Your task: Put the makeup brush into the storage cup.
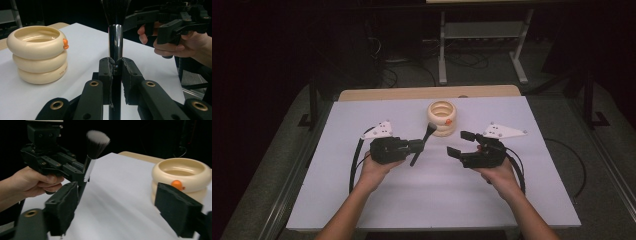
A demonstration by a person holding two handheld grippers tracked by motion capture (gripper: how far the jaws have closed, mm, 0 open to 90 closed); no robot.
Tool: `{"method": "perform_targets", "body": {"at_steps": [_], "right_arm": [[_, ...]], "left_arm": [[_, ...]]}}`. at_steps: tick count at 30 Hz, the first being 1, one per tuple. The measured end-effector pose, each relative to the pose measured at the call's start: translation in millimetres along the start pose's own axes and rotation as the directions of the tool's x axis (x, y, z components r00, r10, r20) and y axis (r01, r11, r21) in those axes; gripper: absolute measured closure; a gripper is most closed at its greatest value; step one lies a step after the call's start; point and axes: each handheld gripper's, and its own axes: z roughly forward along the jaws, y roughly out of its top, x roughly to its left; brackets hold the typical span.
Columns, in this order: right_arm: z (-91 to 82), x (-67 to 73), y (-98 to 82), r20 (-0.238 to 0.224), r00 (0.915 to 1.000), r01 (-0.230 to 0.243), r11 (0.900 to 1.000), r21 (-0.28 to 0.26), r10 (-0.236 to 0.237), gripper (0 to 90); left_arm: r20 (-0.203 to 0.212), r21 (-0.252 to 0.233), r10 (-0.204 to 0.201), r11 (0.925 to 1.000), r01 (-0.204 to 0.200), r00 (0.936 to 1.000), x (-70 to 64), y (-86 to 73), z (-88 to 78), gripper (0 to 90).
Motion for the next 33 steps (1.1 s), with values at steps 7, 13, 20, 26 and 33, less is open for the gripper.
{"method": "perform_targets", "body": {"at_steps": [7,13,20,26,33], "right_arm": [[13.0,1.8,4.9,-0.044,0.9985,-0.031,0.999,0.027,0.032,31.1],[21.2,1.7,7.7,-0.088,0.9940,-0.061,0.997,0.040,0.065,40.4],[31.0,3.1,11.0,-0.139,0.9860,-0.085,0.995,0.059,0.092,49.2],[37.5,2.9,11.9,-0.153,0.9815,-0.105,0.992,0.069,0.115,54.2],[42.6,3.6,14.2,-0.162,0.9785,-0.115,0.990,0.082,0.127,57.5]], "left_arm": [[0.006,0.004,0.006,1.0000,-0.006,1.0000,0.0,0.1,1.0,78.6],[0.006,0.000,0.007,1.0000,-0.007,1.0000,-0.3,0.1,1.7,78.6],[0.011,-0.001,0.010,0.9999,-0.010,0.9999,-0.6,0.1,3.0,78.6],[0.016,0.001,0.010,0.9999,-0.010,0.9998,-1.1,-0.1,4.5,78.6],[0.017,0.001,0.019,0.9998,-0.019,0.9997,-1.3,0.3,5.4,78.6]]}}
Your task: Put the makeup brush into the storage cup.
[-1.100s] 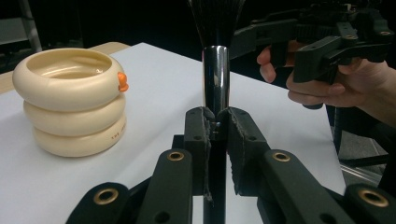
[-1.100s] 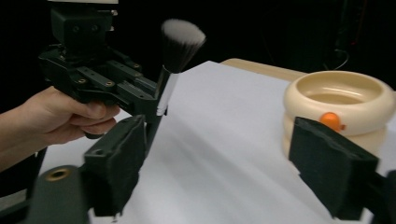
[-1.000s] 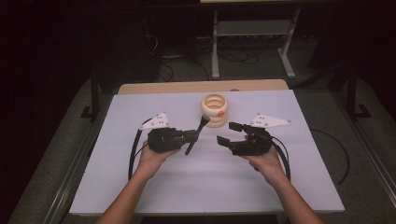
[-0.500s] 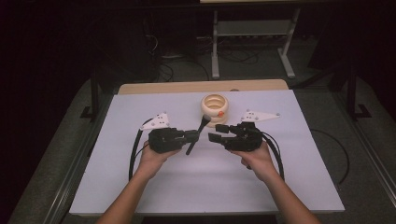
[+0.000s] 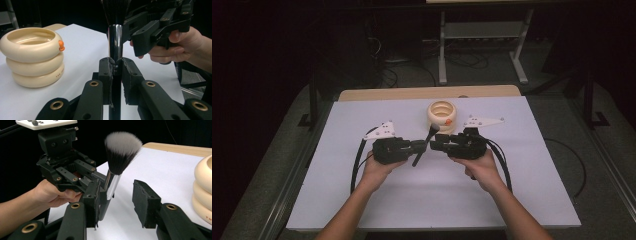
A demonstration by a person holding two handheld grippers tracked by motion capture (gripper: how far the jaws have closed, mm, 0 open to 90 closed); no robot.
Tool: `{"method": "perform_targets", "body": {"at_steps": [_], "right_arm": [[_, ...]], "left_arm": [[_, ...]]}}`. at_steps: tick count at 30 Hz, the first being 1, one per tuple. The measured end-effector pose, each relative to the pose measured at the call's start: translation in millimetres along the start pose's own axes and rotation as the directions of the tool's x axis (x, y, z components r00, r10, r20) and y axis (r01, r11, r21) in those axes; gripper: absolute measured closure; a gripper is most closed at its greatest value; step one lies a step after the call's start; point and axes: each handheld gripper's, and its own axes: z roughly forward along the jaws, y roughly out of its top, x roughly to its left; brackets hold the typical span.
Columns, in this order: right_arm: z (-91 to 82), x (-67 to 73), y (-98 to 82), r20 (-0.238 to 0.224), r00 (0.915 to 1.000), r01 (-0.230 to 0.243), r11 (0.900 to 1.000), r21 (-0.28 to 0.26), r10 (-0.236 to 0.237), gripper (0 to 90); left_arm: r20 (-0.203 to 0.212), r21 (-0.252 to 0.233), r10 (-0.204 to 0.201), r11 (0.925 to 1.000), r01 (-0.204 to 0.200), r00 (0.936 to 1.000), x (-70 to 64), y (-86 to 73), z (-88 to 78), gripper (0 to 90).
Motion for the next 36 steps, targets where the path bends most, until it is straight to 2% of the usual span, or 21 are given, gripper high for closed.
{"method": "perform_targets", "body": {"at_steps": [16,24,26,36], "right_arm": [[8.3,-3.9,3.8,-0.025,0.9992,-0.030,1.000,0.002,0.030,62.1],[7.4,-5.8,4.3,-0.041,0.9977,-0.054,0.999,-0.007,0.054,65.0],[7.1,-6.5,4.4,-0.042,0.9977,-0.053,0.999,-0.009,0.053,65.9],[5.9,-7.3,4.3,-0.052,0.9955,-0.080,0.997,-0.018,0.079,68.5]], "left_arm": [[-0.005,-0.008,0.007,0.9999,-0.007,1.0000,-1.3,0.8,0.9,78.6],[-0.003,0.005,0.026,0.9997,-0.026,0.9997,-1.6,0.4,3.1,78.5],[-0.002,0.002,0.017,0.9999,-0.017,0.9999,-2.8,0.1,4.3,78.6],[-0.005,-0.003,0.028,0.9996,-0.028,0.9996,-4.5,0.3,7.3,78.5]]}}
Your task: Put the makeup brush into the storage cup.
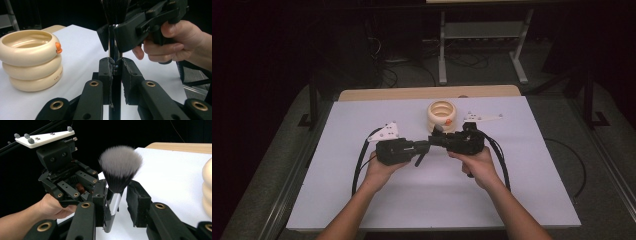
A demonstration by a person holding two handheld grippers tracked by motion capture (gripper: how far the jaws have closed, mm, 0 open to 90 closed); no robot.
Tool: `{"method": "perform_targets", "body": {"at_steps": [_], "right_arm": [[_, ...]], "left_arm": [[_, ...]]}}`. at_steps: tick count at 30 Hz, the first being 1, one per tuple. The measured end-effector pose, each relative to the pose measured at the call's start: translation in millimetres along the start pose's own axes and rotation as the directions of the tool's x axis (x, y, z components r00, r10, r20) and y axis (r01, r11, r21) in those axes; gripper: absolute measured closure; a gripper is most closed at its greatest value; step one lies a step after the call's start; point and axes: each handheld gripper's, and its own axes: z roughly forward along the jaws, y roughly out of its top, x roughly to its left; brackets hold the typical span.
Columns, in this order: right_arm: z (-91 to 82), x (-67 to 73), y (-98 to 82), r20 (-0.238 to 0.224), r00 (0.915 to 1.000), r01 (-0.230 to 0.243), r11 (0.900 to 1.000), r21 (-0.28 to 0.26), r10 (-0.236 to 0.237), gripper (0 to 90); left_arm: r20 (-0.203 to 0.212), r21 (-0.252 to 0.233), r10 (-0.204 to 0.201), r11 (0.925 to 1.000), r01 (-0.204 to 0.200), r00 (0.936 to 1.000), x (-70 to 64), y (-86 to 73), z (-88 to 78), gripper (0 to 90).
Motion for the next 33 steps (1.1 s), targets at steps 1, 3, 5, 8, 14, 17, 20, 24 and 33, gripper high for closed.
{"method": "perform_targets", "body": {"at_steps": [1,3,5,8,14,17,20,24,33], "right_arm": [[0.4,0.1,-0.2,-0.001,1.0000,-0.002,1.000,-0.001,0.002,68.5],[1.3,0.4,-0.7,-0.002,1.0000,-0.005,1.000,0.003,0.005,68.6],[1.9,0.6,-0.7,-0.005,0.9999,-0.009,1.000,0.000,0.009,70.6],[1.8,0.3,-0.7,-0.008,0.9998,-0.017,1.000,-0.009,0.017,75.1],[2.0,0.4,-0.8,-0.004,0.9998,-0.022,1.000,-0.012,0.022,76.0],[2.0,0.6,-0.7,0.002,0.9999,-0.010,1.000,-0.012,0.010,76.5],[1.8,1.4,-0.6,0.008,1.0000,-0.005,1.000,-0.013,0.005,76.7],[1.3,1.7,-0.4,0.018,0.9998,0.005,1.000,-0.012,-0.004,76.8],[-4.9,0.1,2.1,0.037,0.9991,0.022,1.000,-0.018,-0.022,76.8]], "left_arm": [[-0.004,-0.004,0.002,1.0000,-0.002,1.0000,-0.1,0.2,-0.3,78.5],[-0.003,-0.009,0.003,1.0000,-0.003,1.0000,-0.2,0.2,-0.3,78.5],[-0.003,-0.007,0.005,1.0000,-0.005,1.0000,-0.4,0.3,-0.1,78.5],[-0.008,-0.001,0.008,1.0000,-0.008,0.9999,-0.6,-0.1,1.1,78.5],[-0.011,-0.004,0.012,0.9999,-0.012,0.9999,-0.4,-0.5,2.1,78.5],[-0.008,-0.006,0.010,0.9999,-0.010,0.9999,-0.1,-0.7,2.1,78.4],[-0.006,-0.010,0.008,0.9999,-0.008,0.9999,-0.3,-0.7,2.5,78.3],[-0.010,-0.003,0.003,1.0000,-0.003,0.9999,-0.4,-1.6,3.1,77.5],[-0.015,0.030,0.009,0.9995,-0.008,0.9998,1.1,-3.3,3.8,67.2]]}}
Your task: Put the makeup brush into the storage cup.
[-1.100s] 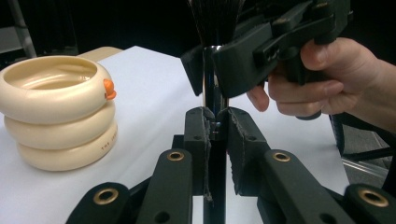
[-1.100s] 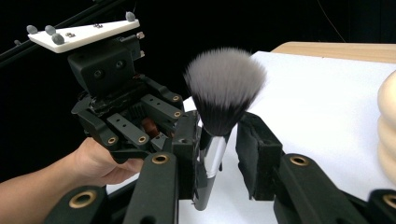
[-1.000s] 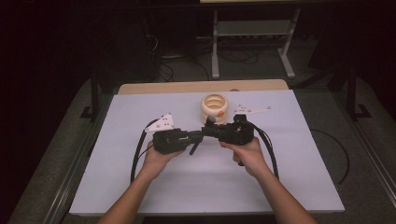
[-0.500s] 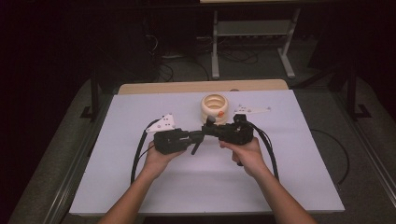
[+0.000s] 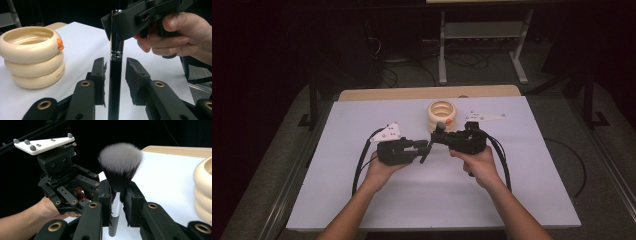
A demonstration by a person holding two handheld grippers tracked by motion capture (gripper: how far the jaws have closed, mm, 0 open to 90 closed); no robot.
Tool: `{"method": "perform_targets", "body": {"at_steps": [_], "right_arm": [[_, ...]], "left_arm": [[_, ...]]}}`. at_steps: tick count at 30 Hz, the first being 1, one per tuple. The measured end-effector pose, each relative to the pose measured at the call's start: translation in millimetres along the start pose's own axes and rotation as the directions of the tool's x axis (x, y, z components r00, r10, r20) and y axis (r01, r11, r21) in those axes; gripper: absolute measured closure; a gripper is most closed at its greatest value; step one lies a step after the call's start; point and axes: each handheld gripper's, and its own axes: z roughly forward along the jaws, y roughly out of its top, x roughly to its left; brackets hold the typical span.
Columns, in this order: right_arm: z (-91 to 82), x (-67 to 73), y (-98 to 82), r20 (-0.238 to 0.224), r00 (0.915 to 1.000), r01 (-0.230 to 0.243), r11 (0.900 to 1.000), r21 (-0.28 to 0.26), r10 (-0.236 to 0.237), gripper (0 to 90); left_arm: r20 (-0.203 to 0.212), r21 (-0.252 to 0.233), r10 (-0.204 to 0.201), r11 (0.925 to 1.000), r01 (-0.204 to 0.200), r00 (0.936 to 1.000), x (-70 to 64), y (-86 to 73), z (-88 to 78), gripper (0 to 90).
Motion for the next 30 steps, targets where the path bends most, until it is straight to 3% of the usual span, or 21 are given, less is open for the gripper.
{"method": "perform_targets", "body": {"at_steps": [11,19,30], "right_arm": [[-1.8,1.2,0.4,0.041,0.9979,0.049,0.998,0.027,-0.050,76.8],[-5.6,3.1,1.7,0.076,0.9924,0.093,0.994,0.052,-0.097,76.8],[-10.1,2.6,3.4,0.099,0.9861,0.126,0.989,0.076,-0.133,76.8]], "left_arm": [[-0.002,0.046,-0.001,0.9989,0.001,1.0000,0.3,-1.7,-4.0,49.5],[-0.011,0.073,0.000,0.9973,0.000,0.9999,-3.1,-6.6,-14.5,42.0],[-0.062,0.035,0.012,0.9993,-0.010,0.9980,-9.9,-16.1,-41.2,32.3]]}}
